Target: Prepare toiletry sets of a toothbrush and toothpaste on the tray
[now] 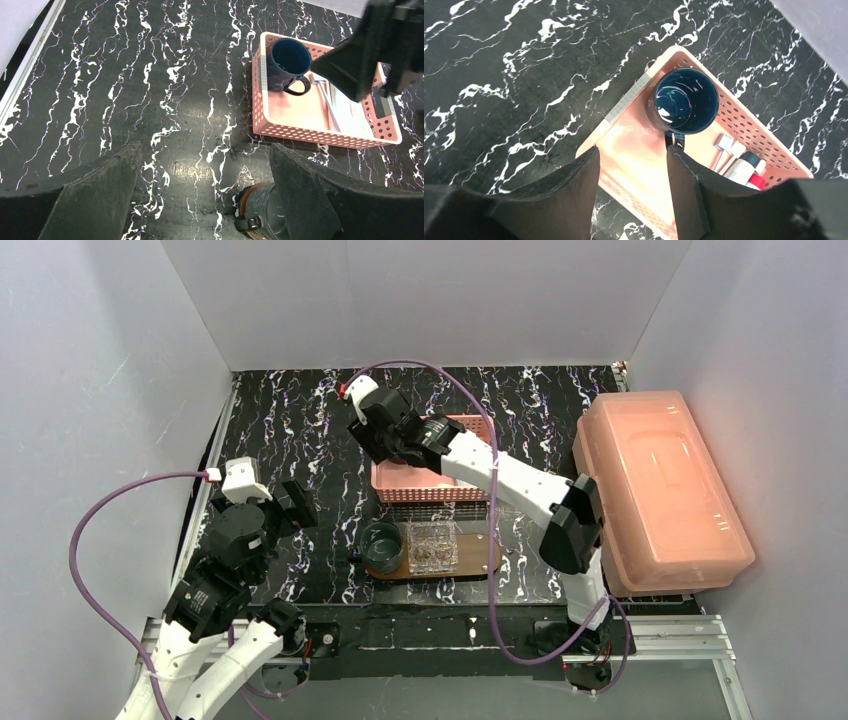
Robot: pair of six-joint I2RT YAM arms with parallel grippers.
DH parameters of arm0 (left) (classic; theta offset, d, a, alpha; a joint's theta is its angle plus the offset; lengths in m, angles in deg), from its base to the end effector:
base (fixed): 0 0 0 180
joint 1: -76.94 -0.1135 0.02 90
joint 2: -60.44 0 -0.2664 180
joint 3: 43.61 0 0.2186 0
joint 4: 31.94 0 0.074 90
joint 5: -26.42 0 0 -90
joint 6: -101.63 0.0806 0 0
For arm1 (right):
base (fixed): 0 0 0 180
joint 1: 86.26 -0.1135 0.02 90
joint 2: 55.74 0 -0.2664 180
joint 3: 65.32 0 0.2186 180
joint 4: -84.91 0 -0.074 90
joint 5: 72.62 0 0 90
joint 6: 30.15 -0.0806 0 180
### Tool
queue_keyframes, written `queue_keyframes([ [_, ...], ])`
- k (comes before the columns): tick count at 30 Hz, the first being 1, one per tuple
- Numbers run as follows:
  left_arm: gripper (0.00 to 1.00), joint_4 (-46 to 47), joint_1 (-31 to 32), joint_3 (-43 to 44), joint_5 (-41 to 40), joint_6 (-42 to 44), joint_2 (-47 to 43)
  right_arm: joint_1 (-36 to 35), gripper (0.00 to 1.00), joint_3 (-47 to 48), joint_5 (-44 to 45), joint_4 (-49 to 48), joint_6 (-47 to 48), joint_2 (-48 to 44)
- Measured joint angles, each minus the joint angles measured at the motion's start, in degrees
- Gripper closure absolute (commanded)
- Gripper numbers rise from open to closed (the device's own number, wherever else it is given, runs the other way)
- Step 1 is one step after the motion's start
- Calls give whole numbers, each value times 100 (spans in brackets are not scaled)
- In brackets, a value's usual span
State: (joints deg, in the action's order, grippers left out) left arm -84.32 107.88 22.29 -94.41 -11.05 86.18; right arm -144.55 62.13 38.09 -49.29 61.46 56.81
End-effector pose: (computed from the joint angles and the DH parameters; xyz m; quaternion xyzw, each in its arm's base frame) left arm 0.0959 -0.0093 0.3399 -0.1124 0.7604 -0.0883 0.6335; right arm 0.2669 0.3777 0.3390 -0.3504 0.7857 0.0927 0.5012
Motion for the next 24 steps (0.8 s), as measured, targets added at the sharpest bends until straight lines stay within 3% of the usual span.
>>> queue_keyframes([
  [24,1,2,-46,0,39,0,48,686,47,1349,-188,385,-890,1849],
])
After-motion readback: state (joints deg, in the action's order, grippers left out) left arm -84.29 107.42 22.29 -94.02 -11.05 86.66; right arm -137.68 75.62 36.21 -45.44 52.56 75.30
